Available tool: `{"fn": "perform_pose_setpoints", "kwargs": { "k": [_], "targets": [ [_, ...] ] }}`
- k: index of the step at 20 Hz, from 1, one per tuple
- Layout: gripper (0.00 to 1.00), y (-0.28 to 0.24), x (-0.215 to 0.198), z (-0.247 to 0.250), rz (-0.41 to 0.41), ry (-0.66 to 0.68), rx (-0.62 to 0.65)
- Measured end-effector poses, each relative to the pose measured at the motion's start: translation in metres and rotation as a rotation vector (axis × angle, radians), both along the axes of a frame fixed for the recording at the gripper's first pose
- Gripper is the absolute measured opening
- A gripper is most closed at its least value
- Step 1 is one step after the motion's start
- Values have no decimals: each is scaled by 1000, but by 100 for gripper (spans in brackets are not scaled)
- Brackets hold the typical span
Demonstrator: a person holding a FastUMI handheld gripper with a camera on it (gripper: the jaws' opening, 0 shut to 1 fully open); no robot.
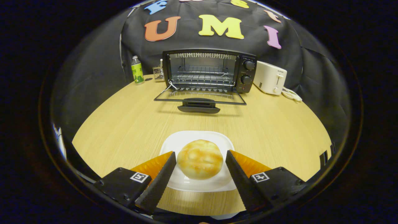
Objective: Open the toaster oven, put the food inside, and close the toaster oven door.
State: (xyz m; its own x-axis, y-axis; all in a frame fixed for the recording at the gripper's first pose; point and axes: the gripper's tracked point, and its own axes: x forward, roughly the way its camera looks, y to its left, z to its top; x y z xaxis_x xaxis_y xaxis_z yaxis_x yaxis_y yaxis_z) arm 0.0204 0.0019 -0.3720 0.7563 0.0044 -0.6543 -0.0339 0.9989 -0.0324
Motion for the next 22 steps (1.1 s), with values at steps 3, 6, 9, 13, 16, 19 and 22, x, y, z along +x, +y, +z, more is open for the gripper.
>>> {"fn": "perform_pose_setpoints", "kwargs": {
  "k": [3, 6, 9, 13, 16, 19, 22],
  "targets": [
    [100, 2, 2, -6, 8, 6, -4],
    [98, 0, 2, -8, 9, 4, -21],
    [94, -3, -1, -6, -2, 10, -17],
    [92, -5, -3, 5, -31, -11, 51],
    [92, -4, -1, 19, -36, -51, 106],
    [91, 0, 0, 35, -29, -95, 160],
    [91, 9, 7, 53, -16, -157, 235]
  ]
}}
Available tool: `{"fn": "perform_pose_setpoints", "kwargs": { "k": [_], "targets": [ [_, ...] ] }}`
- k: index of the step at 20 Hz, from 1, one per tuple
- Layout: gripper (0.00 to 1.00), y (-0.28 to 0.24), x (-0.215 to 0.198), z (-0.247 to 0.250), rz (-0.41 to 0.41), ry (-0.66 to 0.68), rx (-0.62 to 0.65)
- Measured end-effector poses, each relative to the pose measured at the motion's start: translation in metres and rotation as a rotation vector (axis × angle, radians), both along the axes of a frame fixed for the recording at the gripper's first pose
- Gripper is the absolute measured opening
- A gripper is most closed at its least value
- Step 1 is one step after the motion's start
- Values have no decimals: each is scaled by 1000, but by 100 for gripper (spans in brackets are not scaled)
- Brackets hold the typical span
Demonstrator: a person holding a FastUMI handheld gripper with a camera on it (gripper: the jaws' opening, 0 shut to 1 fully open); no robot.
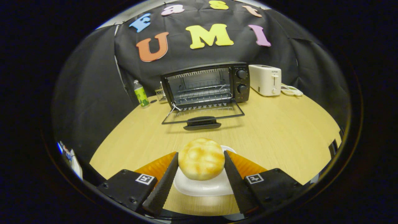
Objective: Open the toaster oven, put the food inside, and close the toaster oven door.
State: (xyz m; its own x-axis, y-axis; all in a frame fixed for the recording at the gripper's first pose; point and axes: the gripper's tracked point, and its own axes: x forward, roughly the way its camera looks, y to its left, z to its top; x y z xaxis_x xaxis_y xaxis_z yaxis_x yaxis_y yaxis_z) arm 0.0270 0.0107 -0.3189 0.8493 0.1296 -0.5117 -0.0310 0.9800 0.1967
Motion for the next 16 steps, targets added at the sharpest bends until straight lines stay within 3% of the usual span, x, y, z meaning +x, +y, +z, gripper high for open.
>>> {"fn": "perform_pose_setpoints", "kwargs": {
  "k": [5, 13, 16],
  "targets": [
    [91, 14, 20, 33, 0, -113, 161],
    [91, 11, 86, 90, -42, -241, 370],
    [91, 14, 115, 93, -30, -236, 354]
  ]
}}
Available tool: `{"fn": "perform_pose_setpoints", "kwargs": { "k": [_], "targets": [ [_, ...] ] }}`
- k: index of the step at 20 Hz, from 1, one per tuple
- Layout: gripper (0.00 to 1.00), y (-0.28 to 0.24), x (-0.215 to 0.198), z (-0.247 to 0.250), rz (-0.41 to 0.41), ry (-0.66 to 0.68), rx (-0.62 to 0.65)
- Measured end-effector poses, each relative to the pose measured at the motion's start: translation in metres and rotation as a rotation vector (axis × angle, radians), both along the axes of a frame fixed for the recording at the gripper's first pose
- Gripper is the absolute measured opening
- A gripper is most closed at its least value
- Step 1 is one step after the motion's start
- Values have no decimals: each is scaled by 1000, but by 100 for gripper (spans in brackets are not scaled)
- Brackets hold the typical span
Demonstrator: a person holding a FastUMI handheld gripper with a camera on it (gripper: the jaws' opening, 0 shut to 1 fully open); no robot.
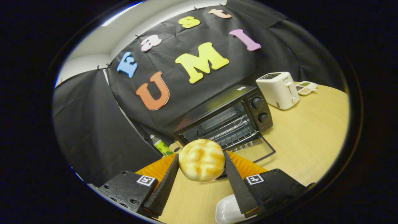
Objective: Open the toaster oven, put the food inside, and close the toaster oven door.
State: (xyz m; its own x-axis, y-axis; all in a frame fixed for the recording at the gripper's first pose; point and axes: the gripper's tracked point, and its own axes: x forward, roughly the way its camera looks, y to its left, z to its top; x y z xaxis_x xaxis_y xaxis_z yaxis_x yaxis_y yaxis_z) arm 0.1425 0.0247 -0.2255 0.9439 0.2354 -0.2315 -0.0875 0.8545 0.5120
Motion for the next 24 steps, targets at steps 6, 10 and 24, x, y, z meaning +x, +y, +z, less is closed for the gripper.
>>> {"fn": "perform_pose_setpoints", "kwargs": {
  "k": [6, 10, 24],
  "targets": [
    [91, -1, 62, -11, 1, 24, -55],
    [91, -21, 107, -24, -51, 32, -110],
    [91, -27, 217, -49, -15, 71, -238]
  ]
}}
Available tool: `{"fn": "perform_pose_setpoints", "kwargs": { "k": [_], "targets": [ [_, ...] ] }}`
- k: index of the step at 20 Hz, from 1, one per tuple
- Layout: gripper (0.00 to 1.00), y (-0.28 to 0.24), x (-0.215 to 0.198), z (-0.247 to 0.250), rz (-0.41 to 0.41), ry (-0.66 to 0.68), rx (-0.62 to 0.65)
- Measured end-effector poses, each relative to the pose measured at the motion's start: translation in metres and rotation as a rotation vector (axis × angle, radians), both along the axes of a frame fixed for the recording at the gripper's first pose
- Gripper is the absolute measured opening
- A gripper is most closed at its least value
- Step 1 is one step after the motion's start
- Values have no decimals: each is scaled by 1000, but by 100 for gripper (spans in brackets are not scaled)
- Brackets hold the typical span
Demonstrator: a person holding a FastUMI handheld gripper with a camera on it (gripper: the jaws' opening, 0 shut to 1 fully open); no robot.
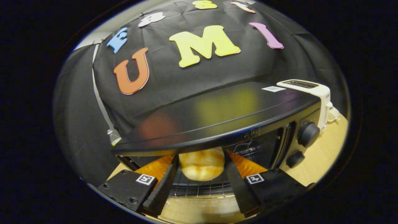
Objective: Open the toaster oven, put the food inside, and close the toaster oven door.
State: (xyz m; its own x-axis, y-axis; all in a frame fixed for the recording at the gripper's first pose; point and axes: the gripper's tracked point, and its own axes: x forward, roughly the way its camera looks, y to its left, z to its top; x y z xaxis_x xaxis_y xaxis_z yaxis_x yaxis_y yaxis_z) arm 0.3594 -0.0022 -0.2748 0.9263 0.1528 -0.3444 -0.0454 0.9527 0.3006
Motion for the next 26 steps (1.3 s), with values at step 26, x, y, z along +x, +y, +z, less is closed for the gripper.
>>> {"fn": "perform_pose_setpoints", "kwargs": {
  "k": [26],
  "targets": [
    [99, -8, -114, 20, -11, 47, -132]
  ]
}}
